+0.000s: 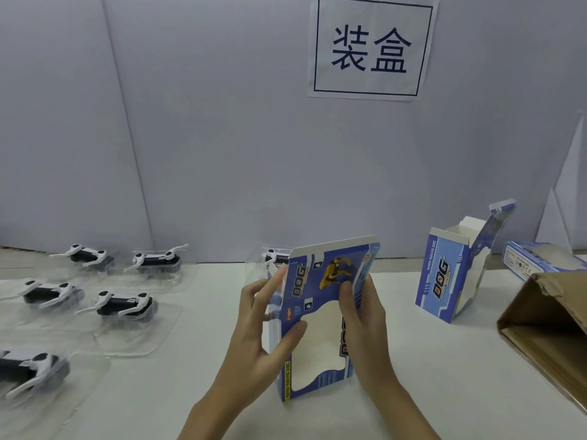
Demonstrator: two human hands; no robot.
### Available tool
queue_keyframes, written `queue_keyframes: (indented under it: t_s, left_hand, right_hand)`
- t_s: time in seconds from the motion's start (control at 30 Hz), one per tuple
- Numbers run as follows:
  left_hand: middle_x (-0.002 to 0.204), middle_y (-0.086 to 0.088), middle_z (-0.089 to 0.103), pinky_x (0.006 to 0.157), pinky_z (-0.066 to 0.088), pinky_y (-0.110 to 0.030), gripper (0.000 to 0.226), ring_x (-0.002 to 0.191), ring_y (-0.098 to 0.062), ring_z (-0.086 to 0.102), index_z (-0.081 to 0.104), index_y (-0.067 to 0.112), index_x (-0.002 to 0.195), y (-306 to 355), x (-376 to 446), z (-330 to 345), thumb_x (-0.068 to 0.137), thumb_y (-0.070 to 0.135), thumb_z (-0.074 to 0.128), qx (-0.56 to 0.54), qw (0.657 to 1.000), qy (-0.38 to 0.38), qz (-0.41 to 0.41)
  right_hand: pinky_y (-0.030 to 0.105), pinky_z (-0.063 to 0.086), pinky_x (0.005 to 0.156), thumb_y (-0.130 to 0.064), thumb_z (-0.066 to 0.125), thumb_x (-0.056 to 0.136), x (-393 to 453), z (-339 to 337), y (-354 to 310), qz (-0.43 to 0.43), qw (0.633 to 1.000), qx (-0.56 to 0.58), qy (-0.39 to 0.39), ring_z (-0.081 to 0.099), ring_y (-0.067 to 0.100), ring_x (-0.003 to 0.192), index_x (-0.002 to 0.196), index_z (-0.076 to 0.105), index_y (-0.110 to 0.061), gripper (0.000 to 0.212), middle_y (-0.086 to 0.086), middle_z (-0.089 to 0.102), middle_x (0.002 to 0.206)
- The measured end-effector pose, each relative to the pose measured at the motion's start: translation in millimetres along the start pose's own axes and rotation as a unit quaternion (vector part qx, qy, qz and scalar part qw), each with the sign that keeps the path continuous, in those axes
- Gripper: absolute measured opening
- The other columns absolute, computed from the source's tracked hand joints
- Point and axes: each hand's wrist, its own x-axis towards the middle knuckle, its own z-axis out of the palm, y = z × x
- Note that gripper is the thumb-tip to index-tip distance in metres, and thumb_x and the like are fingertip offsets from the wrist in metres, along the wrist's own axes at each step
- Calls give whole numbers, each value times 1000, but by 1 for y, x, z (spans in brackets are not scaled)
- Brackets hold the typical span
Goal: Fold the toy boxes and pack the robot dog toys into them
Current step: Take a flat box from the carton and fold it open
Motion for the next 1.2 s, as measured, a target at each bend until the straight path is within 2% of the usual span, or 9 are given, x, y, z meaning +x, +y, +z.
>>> queue_keyframes:
  t_s: [0.17, 0.33, 0.4, 0.57, 0.73, 0.87, 1.0, 1.1, 1.2]
  left_hand:
    - [142, 12, 48, 89, 48, -5, 60, 136, -15, 48, 46, 43, 144, 5, 1, 6, 92, 65, 65, 4, 1000, 3, 3]
    - [129, 16, 53, 77, 50, -3, 41, 127, -6, 54, 47, 59, 121, 12, 3, 13, 87, 77, 60, 36, 997, 68, 9]
    - [131, 12, 45, 75, 51, -5, 47, 124, -1, 53, 43, 58, 129, 9, 1, 12, 89, 77, 56, 103, 989, 105, 26]
    - [151, 8, 37, 92, 52, -27, 87, 125, -7, 50, 17, 48, 161, 5, -1, -4, 89, 79, 53, 228, 967, 103, 53]
    - [144, 21, 53, 90, 52, -13, 67, 122, -14, 62, 24, 35, 162, 15, -4, 2, 104, 55, 50, 49, 992, 70, 88]
    - [147, 16, 45, 97, 50, -16, 77, 136, -7, 52, 32, 43, 155, 15, 4, -2, 89, 59, 69, 58, 992, 115, -13]
    - [125, 12, 72, 79, 62, -24, 64, 105, -13, 75, 41, 52, 138, 14, 6, -14, 85, 61, 75, -162, 956, -26, -243]
    - [122, 4, 75, 80, 63, -31, 41, 105, -23, 76, 51, 49, 128, 15, 7, -14, 93, 49, 73, -197, 947, -54, -248]
    - [127, 1, 73, 85, 63, -37, 52, 109, -24, 75, 50, 42, 138, 13, 8, -16, 94, 36, 76, -200, 952, -47, -226]
  right_hand:
    - [23, 61, 63, -63, 53, 83, 3, -4, 3, 14, 999, 31, -10, 73, 29, 108, 119, 56, -28, 50, 4, 74, 113]
    - [22, 61, 74, -63, 62, 89, -6, 4, 10, -54, 998, -35, -27, 64, 10, 124, 138, 46, -30, 61, -21, 65, 127]
    - [13, 55, 85, -40, 61, 97, -12, 10, 18, -98, 991, -88, -34, 53, 0, 134, 153, 31, -32, 64, -35, 50, 140]
    - [3, 43, 96, -62, 59, 92, -19, 19, 18, -100, 985, -93, -104, 41, -11, 139, 158, 19, -39, 81, -45, 38, 148]
    - [26, 62, 70, -84, 74, 63, -15, 13, 9, 11, 998, -16, -57, 75, 20, 104, 135, 47, -36, 91, -11, 73, 117]
    - [38, 65, 68, -61, 67, 86, -4, -2, 9, 39, 996, 80, -5, 77, 35, 92, 130, 50, -26, 59, 12, 76, 110]
    - [36, 65, 68, -54, 58, 100, -2, 0, 15, 26, 998, 54, -24, 77, 33, 95, 139, 44, -40, 44, 6, 77, 113]
    - [30, 63, 67, -43, 50, 104, 1, -1, 15, -16, 999, 20, -20, 77, 21, 101, 144, 39, -57, 45, -11, 74, 117]
    - [20, 59, 71, -69, 50, 96, 3, -7, 9, -21, 998, -24, -60, 73, 14, 109, 145, 45, -50, 53, -18, 72, 118]
